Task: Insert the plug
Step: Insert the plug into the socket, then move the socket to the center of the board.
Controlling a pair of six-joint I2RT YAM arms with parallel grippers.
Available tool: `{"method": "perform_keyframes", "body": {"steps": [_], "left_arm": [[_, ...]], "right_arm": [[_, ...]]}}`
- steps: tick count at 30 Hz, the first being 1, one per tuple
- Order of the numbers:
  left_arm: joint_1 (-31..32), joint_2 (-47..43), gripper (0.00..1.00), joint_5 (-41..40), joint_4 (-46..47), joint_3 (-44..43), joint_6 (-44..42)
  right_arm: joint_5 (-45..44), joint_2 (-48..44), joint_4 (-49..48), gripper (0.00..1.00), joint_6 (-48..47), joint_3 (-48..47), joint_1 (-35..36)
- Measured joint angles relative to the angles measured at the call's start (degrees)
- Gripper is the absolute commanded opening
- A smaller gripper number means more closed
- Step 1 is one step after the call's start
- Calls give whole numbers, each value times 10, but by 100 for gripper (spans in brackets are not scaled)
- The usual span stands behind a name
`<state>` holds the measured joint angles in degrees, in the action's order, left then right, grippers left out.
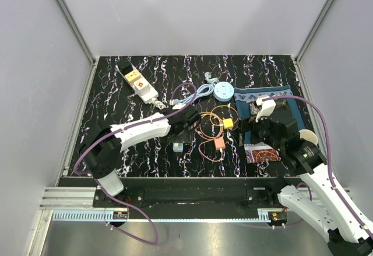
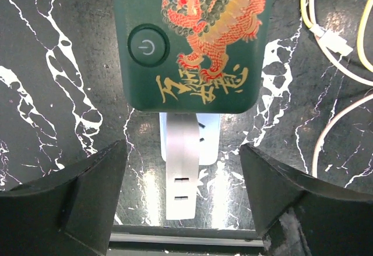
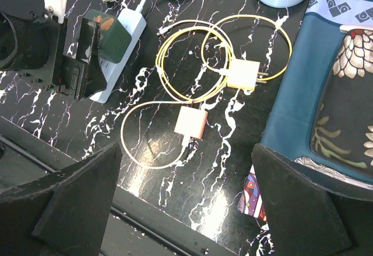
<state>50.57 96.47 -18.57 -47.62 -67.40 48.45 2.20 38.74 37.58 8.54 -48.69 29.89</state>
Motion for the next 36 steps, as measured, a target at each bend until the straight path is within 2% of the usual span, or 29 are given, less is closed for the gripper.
{"method": "perform_keyframes", "body": {"steps": [6,14,17,22,27,29,34,36], "left_arm": [[1,0,88,1,1,-3,1],[1,2,87,3,24,1,1],[1,12,80,3,31,5,0],[1,27,78,3,47,28,-1],[1,39,64,0,53,39,-3],[0,39,62,0,59,42,-4],[-3,39,45,5,77,48,-5],[-7,37,43,15,87,52,-8]], "right_arm": [[1,0,0,98,0,0,0],[1,-6,0,98,0,0,0],[1,-6,0,99,0,0,0],[2,-5,0,99,0,0,0],[2,-2,0,98,0,0,0],[2,-1,0,98,0,0,0],[2,0,0,98,0,0,0],[2,3,0,98,0,0,0]]}}
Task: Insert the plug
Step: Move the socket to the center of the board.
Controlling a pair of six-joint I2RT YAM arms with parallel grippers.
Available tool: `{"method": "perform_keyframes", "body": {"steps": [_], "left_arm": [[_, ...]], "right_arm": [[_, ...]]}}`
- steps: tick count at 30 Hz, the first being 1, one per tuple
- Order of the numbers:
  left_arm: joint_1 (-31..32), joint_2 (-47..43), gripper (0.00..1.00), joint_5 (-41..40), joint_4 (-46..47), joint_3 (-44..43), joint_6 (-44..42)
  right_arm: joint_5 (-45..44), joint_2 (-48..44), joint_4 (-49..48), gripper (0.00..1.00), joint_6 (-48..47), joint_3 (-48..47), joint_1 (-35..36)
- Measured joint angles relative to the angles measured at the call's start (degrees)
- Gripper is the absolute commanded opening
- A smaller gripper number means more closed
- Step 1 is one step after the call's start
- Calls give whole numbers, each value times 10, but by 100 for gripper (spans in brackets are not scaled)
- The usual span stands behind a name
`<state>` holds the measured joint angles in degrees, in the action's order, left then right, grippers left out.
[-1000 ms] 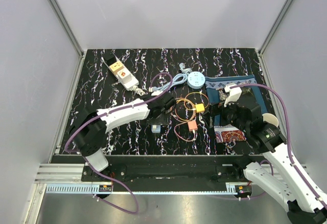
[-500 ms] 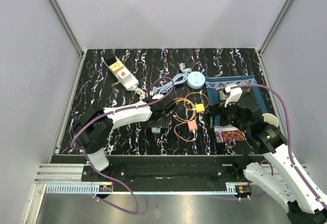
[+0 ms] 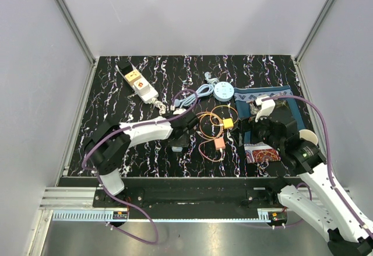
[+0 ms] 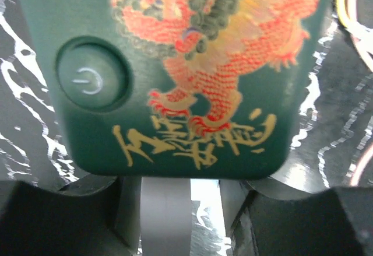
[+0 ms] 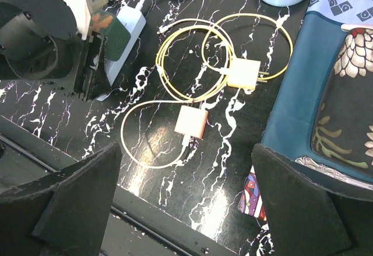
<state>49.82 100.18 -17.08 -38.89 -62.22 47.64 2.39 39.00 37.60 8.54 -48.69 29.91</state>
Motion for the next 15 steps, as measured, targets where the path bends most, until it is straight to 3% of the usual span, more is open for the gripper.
{"method": "perform_keyframes", "body": {"steps": [4,15], "left_arm": [[-28,-14,42,2,7,16,-27],[-178,-37,41,31,5,40,-131]], "right_arm": [[-2,6,0,98,0,0,0],[-19,29,4,98,-4,-8,0]]}}
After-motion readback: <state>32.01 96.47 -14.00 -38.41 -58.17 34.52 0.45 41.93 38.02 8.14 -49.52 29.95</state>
